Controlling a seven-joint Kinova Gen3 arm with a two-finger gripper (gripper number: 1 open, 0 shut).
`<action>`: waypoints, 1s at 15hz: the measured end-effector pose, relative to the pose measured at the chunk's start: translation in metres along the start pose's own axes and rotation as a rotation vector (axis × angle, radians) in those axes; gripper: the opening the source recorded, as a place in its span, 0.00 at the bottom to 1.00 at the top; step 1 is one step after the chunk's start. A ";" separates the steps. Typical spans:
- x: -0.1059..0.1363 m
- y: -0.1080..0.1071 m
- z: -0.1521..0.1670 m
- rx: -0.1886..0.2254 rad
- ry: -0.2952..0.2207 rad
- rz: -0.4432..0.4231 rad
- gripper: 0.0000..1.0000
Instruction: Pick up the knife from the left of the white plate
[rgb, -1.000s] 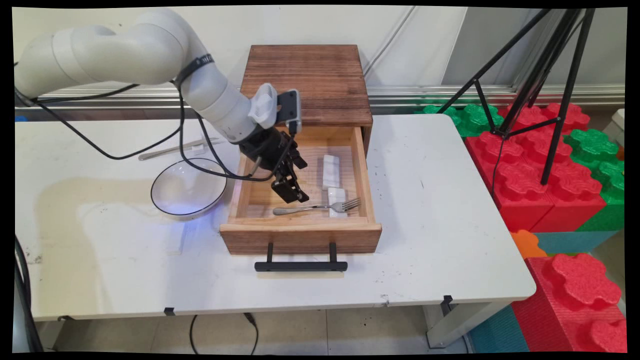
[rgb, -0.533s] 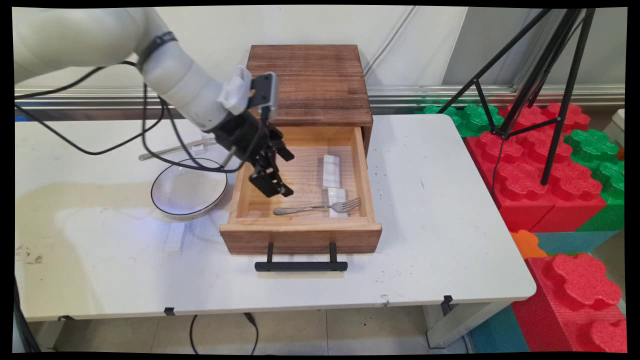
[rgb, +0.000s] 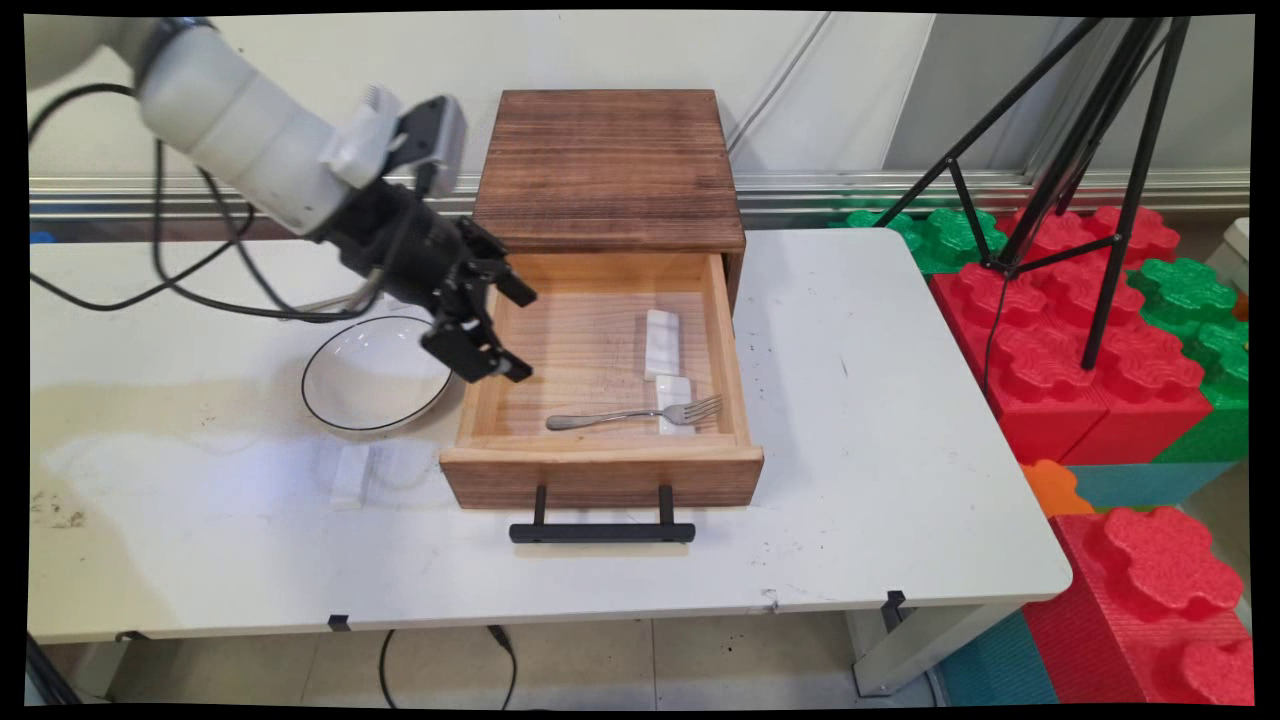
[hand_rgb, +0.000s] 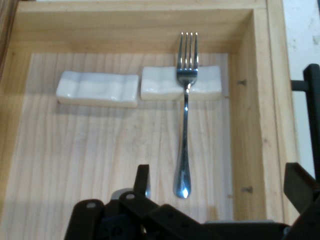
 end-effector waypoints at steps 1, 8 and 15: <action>-0.003 0.001 -0.005 0.001 0.001 -0.003 1.00; -0.030 0.007 -0.051 0.001 -0.003 -0.032 1.00; -0.051 0.007 -0.085 0.015 -0.011 -0.068 1.00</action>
